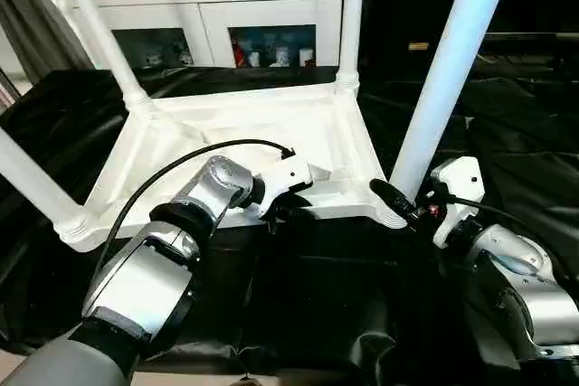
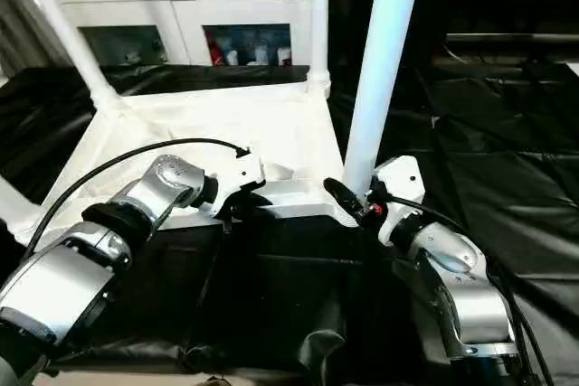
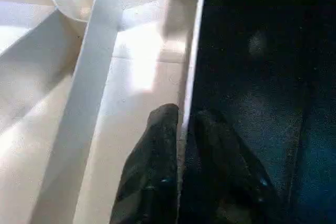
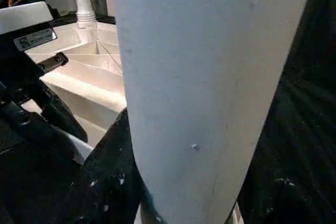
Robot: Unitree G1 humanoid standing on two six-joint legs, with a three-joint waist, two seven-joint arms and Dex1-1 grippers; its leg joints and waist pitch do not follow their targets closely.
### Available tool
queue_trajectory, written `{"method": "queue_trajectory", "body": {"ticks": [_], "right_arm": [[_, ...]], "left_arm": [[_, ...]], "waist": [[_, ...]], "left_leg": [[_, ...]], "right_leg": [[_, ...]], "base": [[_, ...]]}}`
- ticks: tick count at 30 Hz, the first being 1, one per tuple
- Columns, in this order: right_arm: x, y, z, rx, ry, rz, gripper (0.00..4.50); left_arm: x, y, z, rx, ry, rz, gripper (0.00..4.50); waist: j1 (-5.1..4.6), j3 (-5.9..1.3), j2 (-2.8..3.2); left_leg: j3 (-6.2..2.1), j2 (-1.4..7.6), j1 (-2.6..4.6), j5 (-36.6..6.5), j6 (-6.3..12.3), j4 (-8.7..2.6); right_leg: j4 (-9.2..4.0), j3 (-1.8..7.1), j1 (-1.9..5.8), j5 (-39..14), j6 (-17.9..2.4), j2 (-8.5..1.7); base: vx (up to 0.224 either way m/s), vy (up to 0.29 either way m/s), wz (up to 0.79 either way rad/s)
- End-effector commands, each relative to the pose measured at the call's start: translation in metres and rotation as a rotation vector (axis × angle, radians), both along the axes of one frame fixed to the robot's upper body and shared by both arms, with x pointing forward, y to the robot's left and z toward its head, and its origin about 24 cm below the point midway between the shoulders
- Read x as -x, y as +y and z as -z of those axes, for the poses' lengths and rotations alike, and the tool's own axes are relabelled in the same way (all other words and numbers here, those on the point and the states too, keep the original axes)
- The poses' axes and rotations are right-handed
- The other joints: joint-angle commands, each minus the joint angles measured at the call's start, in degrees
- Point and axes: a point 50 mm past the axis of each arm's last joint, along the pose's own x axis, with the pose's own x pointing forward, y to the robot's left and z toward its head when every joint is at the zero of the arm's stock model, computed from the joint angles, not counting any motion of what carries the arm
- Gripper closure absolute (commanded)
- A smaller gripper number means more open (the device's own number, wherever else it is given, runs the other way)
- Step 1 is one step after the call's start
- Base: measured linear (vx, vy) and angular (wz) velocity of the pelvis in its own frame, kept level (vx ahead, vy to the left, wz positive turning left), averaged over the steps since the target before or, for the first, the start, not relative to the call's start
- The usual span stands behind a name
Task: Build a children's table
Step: Insert table leg to table base
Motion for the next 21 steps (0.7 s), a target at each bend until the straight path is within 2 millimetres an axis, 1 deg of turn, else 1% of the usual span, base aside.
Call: {"method": "queue_trajectory", "body": {"ticks": [1,2,3,4,5,6,7,8,9,10,11,12,13,14,15,16,17,18,19,20,21], "right_arm": [[0.002,0.001,0.004,0.006,0.022,0.0,2.64],[0.002,0.002,0.003,0.005,0.022,-0.003,2.64],[0.002,0.002,0.003,0.005,0.022,-0.007,2.64],[0.001,0.003,0.003,0.005,0.022,-0.01,2.64],[0.0,0.004,0.003,0.004,0.021,-0.016,2.64],[0.0,0.004,0.003,0.004,0.021,-0.017,2.64],[-0.001,0.005,0.003,0.005,0.02,-0.023,2.64],[-0.002,0.006,0.002,0.005,0.019,-0.028,2.64],[-0.002,0.006,0.002,0.005,0.018,-0.032,2.64],[-0.003,0.007,0.002,0.006,0.017,-0.038,2.64],[-0.004,0.007,0.002,0.006,0.017,-0.041,2.64],[-0.004,0.008,0.002,0.005,0.017,-0.046,2.64],[-0.004,0.008,0.002,0.004,0.017,-0.049,2.64],[-0.005,0.009,0.002,0.005,0.017,-0.055,2.64],[-0.005,0.01,0.002,0.005,0.018,-0.06,2.64],[-0.006,0.011,0.002,0.006,0.019,-0.066,2.64],[-0.006,0.011,0.002,0.006,0.02,-0.071,2.64],[-0.006,0.012,0.002,0.006,0.02,-0.073,2.64],[-0.008,0.014,0.002,0.006,0.022,-0.089,2.64],[-0.008,0.014,0.002,0.006,0.022,-0.091,2.64],[-0.008,0.015,0.002,0.006,0.022,-0.095,2.64]], "left_arm": [[0.001,0.005,0.002,-0.011,0.028,0.014,4.08],[0.002,0.007,0.003,-0.01,0.034,0.012,4.16],[0.002,0.008,0.004,-0.008,0.035,0.003,4.16],[0.002,0.01,0.004,-0.007,0.037,-0.004,4.25],[0.003,0.012,0.006,-0.007,0.05,-0.003,4.43],[0.003,0.013,0.006,-0.008,0.052,-0.002,4.47],[0.004,0.016,0.008,-0.01,0.064,0.001,4.48],[0.006,0.02,0.01,-0.02,0.08,0.006,4.49],[0.008,0.023,0.013,-0.029,0.09,0.013,4.49],[0.012,0.03,0.017,-0.046,0.107,0.023,4.49],[0.013,0.034,0.019,-0.054,0.113,0.028,4.49],[0.016,0.04,0.022,-0.068,0.122,0.038,4.49],[0.019,0.045,0.024,-0.076,0.127,0.045,4.49],[0.021,0.051,0.025,-0.078,0.129,0.043,4.49],[0.023,0.056,0.026,-0.076,0.132,0.043,4.49],[0.026,0.063,0.026,-0.067,0.131,0.039,4.49],[0.028,0.067,0.025,-0.06,0.131,0.037,4.49],[0.03,0.07,0.025,-0.057,0.129,0.039,4.49],[0.043,0.086,0.02,-0.05,0.111,0.056,4.49],[0.044,0.088,0.02,-0.051,0.108,0.058,4.49],[0.048,0.091,0.018,-0.052,0.1,0.063,4.49]], "waist": [[0.01,-3.59,-0.91],[-0.05,-3.64,-1.63],[0.06,-3.69,-1.27],[0.14,-3.7,-1.42],[0.01,-3.66,-1.98],[0.07,-3.64,-1.63],[0.05,-3.63,-1.59],[-0.06,-3.61,-2.6],[0.12,-3.71,-2.14],[0.0,-3.65,-2.67],[-0.1,-3.65,-2.37],[-0.07,-3.67,-2.79],[-0.15,-3.56,-2.64],[-0.36,-3.43,-2.91],[-0.46,-3.38,-3.39],[-0.58,-3.28,-3.08],[-0.71,-3.25,-2.89],[-1.13,-3.02,-2.75],[-1.36,-3.08,-3.72],[-1.44,-3.11,-3.77],[-2.24,-2.8,-3.6]], "left_leg": [[-2.28,3.99,0.54,-6.5,5.31,-3.99],[-2.22,4.04,0.55,-6.2,5.59,-4.07],[-2.28,4.04,0.56,-5.9,5.66,-3.99],[-2.22,4.03,0.49,-5.3,6.08,-3.96],[-2.14,4.05,0.39,-4.8,6.48,-4.02],[-2.14,3.99,0.41,-4.7,6.72,-3.93],[-2.14,4.02,0.43,-4.7,6.83,-3.95],[-2.03,3.98,0.34,-4.4,7.12,-4.03],[-2.15,4.0,0.32,-3.8,7.21,-3.96],[-2.06,4.08,0.21,-3.1,7.73,-4.02],[-2.11,4.13,0.17,-2.8,8.01,-4.05],[-2.07,4.12,0.27,-2.9,8.17,-4.0],[-2.03,4.09,0.2,-2.9,8.19,-4.04],[-1.96,4.24,0.27,-3.6,7.93,-4.23],[-1.95,4.3,0.26,-4.0,7.68,-4.32],[-1.99,4.5,0.46,-4.9,7.02,-4.58],[-2.09,4.61,0.42,-5.4,6.62,-4.64],[-2.05,4.65,0.49,-6.8,5.95,-4.94],[-2.18,4.91,0.48,-7.6,5.15,-5.16],[-2.23,5.19,0.52,-7.6,4.8,-5.42],[-2.17,4.8,-0.06,-7.2,4.86,-5.71]], "right_leg": [[-5.05,2.76,3.15,-0.5,-13.4,-5.85],[-5.05,2.77,3.17,0.2,-13.5,-5.82],[-4.85,2.77,3.15,0.6,-13.7,-5.93],[-4.81,2.74,3.13,1.0,-13.7,-6.0],[-4.85,2.7,3.14,1.5,-13.6,-5.95],[-4.84,2.7,3.08,1.3,-13.6,-6.06],[-4.9,2.72,3.04,1.0,-13.5,-6.09],[-4.99,2.72,3.14,1.0,-13.3,-5.98],[-4.67,2.71,3.2,1.5,-13.4,-6.13],[-4.7,2.67,3.14,2.0,-13.3,-6.14],[-4.58,2.6,3.06,2.3,-13.4,-6.15],[-4.48,2.66,3.06,2.1,-13.6,-6.31],[-4.62,2.66,2.95,1.6,-13.5,-6.25],[-4.85,2.66,2.86,0.2,-13.4,-6.21],[-4.83,2.68,2.87,-0.6,-13.4,-6.25],[-4.89,2.69,2.69,-2.4,-13.5,-6.27],[-4.84,2.74,2.67,-3.0,-13.5,-6.38],[-5.08,2.75,2.47,-4.5,-13.6,-6.19],[-4.81,2.85,2.76,-5.3,-13.7,-6.54],[-4.66,2.87,2.78,-5.3,-13.7,-6.74],[-4.82,2.66,2.66,-5.8,-13.1,-6.16]], "base": [[0.0,0.0,0.0],[0.0,0.0,0.0],[0.0,0.0,0.0],[0.0,0.0,0.0],[0.0,0.0,0.0],[0.0,0.0,0.0],[0.0,0.0,0.0],[0.0,0.0,0.0],[0.0,0.0,0.0],[0.0,0.0,0.0],[0.0,0.0,0.0],[0.0,0.0,0.0],[0.0,0.0,0.0],[0.0,0.0,0.0],[0.0,0.0,0.0],[0.0,0.0,0.0],[0.0,0.0,0.0],[0.0,0.0,0.0],[0.0,0.0,0.0],[0.0,0.0,0.0],[0.0,0.0,0.0]]}}
